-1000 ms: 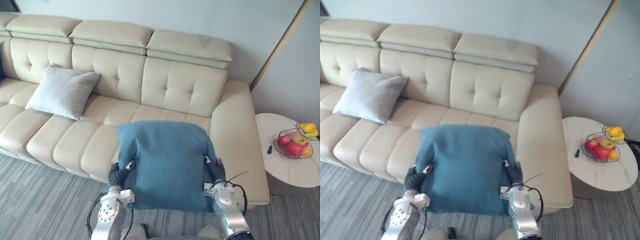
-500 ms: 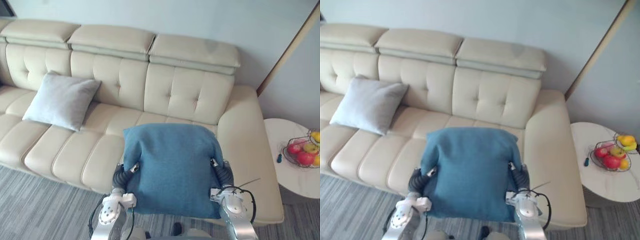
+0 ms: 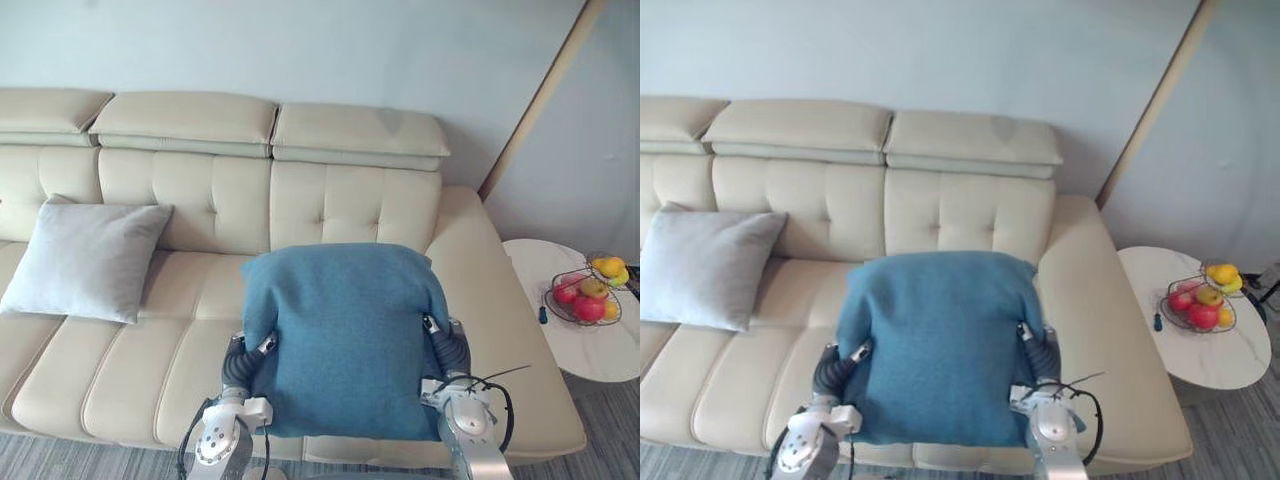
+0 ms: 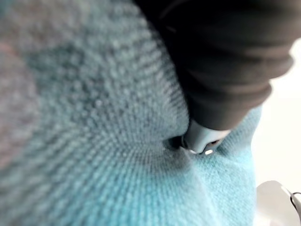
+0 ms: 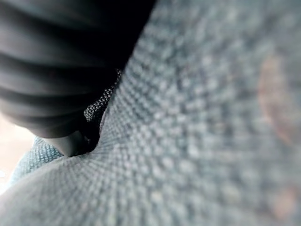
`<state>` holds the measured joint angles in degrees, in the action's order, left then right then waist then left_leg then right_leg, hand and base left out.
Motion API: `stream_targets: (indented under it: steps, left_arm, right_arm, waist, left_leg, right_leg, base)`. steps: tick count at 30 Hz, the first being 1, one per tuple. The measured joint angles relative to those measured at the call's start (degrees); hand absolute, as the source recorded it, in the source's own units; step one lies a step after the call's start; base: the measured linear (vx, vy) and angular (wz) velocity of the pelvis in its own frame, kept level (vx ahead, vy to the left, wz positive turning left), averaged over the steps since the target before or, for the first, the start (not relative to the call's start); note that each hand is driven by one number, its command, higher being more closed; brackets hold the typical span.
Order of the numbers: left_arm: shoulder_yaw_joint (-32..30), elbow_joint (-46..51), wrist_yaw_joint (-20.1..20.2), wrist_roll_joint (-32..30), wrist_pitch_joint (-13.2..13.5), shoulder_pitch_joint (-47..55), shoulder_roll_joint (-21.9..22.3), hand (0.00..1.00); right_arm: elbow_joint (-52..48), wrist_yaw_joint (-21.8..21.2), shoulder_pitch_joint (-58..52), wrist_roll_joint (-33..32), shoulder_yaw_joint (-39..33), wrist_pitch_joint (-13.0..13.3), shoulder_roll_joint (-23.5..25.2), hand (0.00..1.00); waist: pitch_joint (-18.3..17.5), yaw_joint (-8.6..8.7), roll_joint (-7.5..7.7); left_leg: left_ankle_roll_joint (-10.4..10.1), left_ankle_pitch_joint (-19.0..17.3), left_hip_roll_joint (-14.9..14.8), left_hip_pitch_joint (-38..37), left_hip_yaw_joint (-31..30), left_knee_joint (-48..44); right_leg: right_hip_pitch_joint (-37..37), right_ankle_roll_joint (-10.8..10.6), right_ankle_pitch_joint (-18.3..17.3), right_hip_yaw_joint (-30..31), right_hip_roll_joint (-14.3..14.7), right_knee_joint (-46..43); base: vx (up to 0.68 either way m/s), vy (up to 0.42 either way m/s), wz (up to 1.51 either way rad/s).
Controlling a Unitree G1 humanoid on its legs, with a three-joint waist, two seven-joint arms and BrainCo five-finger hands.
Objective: Pick up cushions and gather them together orderly.
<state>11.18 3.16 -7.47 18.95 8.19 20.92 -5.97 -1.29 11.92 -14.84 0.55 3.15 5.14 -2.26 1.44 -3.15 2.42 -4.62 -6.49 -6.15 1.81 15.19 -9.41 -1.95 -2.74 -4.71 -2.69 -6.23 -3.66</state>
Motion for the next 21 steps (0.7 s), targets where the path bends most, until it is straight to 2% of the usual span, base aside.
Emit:
stream_targets:
  steps: [5, 12, 15, 17, 20, 21]
  left_arm:
    - [0.08, -0.01, -0.37, -1.61, -0.07, -0.04, 0.01, 1.00]
    - [-0.35, -0.01, -4.75, -3.87, -0.10, -2.99, -0.34, 1.00]
    - [-2.06, 0.00, -7.19, -4.28, -0.02, -10.49, -0.73, 1.00]
    - [-3.83, 0.00, -10.91, -4.88, 0.13, -18.65, -2.00, 1.00]
    - [-4.94, -0.35, -14.42, -5.45, 0.12, -27.54, -2.80, 1.00]
    - [-4.31, -2.62, -16.45, -5.90, 0.19, -34.60, -4.13, 1.00]
  right_arm:
    - [2.59, 0.35, 0.57, 2.03, 0.03, -0.09, -0.08, 1.00]
    - [5.06, 2.90, 5.51, 4.08, 2.17, -1.24, -0.28, 1.00]
    - [5.09, 5.39, 13.33, 4.35, 2.63, -1.24, -0.24, 1.00]
    - [5.25, 8.58, 21.58, 4.59, 3.76, -1.25, -0.13, 1.00]
    - [7.66, 11.63, 29.86, 4.61, 3.52, -1.31, -0.25, 1.00]
    - [9.57, 13.55, 34.78, 4.59, 2.49, -1.38, -0.96, 1.00]
  waist:
    - [-0.20, 0.33, 0.25]
    - [-0.01, 0.28, 0.52]
    - [3.20, -0.11, 0.90]
    - [4.74, -0.67, 1.28]
    - [7.36, -1.45, 0.94]
    - [7.55, -2.26, 0.84]
  left_leg:
    - [-0.06, 3.22, 0.89, -0.05, -0.26, 4.84]
    - [0.25, 5.84, 1.36, 2.10, -0.68, 8.57]
    - [0.77, 6.85, 1.07, 6.79, -0.51, 7.52]
    - [0.91, 6.81, -0.09, 14.97, -0.08, 3.30]
    - [1.02, 6.85, -0.65, 19.68, -0.14, 0.86]
    - [1.28, 7.08, -1.24, 23.23, -0.17, -0.26]
  right_leg:
    - [1.87, -0.30, 0.26, 0.07, 0.23, 0.51]
    - [4.74, -0.43, 2.06, -0.01, 0.40, 2.12]
    - [8.94, -0.30, 3.81, 0.26, 0.54, 1.83]
    - [16.12, -0.11, 5.50, 0.96, 1.06, 0.66]
    - [21.04, -0.15, 5.55, 1.19, 1.26, -1.80]
    - [24.75, -0.25, 5.63, 1.32, 1.40, -3.23]
  base:
    - [-0.03, -0.033, 0.01]
    - [-0.02, -0.010, 0.02]
    - [-0.10, 0.006, -0.06]
    - [-0.19, -0.009, -0.17]
    - [-0.13, -0.007, -0.08]
    - [-0.15, -0.012, -0.04]
